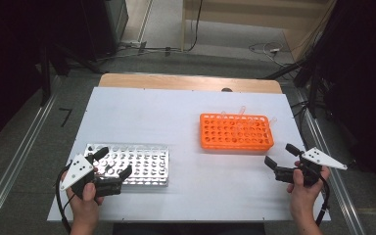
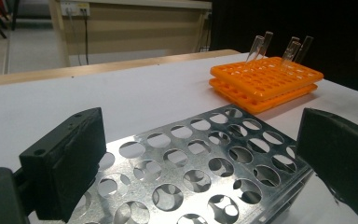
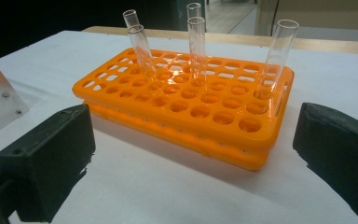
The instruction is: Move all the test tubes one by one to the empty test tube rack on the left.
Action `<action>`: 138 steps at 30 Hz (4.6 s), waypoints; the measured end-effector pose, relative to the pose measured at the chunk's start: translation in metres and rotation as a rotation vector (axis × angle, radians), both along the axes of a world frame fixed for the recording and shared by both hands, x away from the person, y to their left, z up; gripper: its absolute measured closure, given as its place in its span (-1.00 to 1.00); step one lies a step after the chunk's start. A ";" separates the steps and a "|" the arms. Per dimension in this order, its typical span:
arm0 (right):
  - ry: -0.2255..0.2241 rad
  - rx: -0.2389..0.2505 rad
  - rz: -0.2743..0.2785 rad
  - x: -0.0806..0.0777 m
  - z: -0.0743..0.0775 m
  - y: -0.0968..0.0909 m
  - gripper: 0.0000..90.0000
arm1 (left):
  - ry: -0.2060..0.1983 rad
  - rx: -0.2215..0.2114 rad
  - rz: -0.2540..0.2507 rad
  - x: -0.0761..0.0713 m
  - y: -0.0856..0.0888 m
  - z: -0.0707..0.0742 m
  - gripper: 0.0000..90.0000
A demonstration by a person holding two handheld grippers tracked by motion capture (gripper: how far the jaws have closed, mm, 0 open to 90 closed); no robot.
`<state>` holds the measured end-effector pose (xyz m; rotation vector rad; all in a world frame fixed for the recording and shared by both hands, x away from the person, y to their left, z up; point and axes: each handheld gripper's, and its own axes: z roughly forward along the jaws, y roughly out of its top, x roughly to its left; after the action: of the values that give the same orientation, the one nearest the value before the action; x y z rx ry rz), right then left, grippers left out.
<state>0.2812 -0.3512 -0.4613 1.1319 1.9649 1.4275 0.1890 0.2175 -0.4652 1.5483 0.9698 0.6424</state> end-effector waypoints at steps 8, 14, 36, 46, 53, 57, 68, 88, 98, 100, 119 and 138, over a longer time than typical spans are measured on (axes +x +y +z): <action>0.014 -0.025 -0.015 0.009 0.009 0.003 -1.00 | -0.008 -0.006 -0.004 -0.003 0.000 0.001 -0.96; 0.041 -0.044 -0.023 0.025 0.013 0.009 -1.00 | -0.011 -0.007 -0.005 -0.004 0.000 0.002 -0.96; 0.161 -0.002 -0.151 0.094 0.004 0.000 -0.13 | -0.010 -0.025 -0.012 -0.005 -0.003 0.001 -0.96; 0.177 -0.048 -0.178 0.107 -0.012 0.007 0.42 | -0.010 -0.026 -0.011 -0.005 -0.003 0.000 -0.96; 0.146 -0.065 -0.165 0.109 -0.016 0.013 0.61 | -0.008 -0.014 -0.014 -0.005 -0.005 0.000 -0.96; 0.139 -0.073 -0.175 0.109 -0.016 0.015 0.63 | -0.009 -0.013 -0.014 -0.005 -0.005 0.000 -0.96; 0.071 -0.049 -0.166 0.102 -0.001 0.011 0.65 | 0.004 0.013 -0.016 -0.006 -0.014 0.009 -0.96; 0.037 -0.097 0.015 0.041 0.049 0.043 0.65 | 0.003 0.087 -0.167 0.012 -0.063 0.046 -0.96; 0.049 -0.126 0.158 0.019 0.053 0.082 0.65 | 0.033 0.066 -0.213 0.032 -0.088 0.059 -0.95; 0.050 -0.125 0.172 0.016 0.052 0.091 0.65 | 0.028 0.063 -0.223 0.035 -0.093 0.060 -0.95; 0.019 -0.265 0.360 -0.015 0.027 0.160 0.65 | 0.134 0.083 -0.284 0.042 -0.136 0.048 -0.55; -0.049 -0.421 0.439 -0.037 0.016 0.194 0.65 | 0.188 0.111 -0.368 0.039 -0.162 0.042 0.25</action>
<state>0.2447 -0.1569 -0.4452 0.4946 2.4250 1.1298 0.2275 0.0552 -0.4235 1.8528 0.7655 0.2982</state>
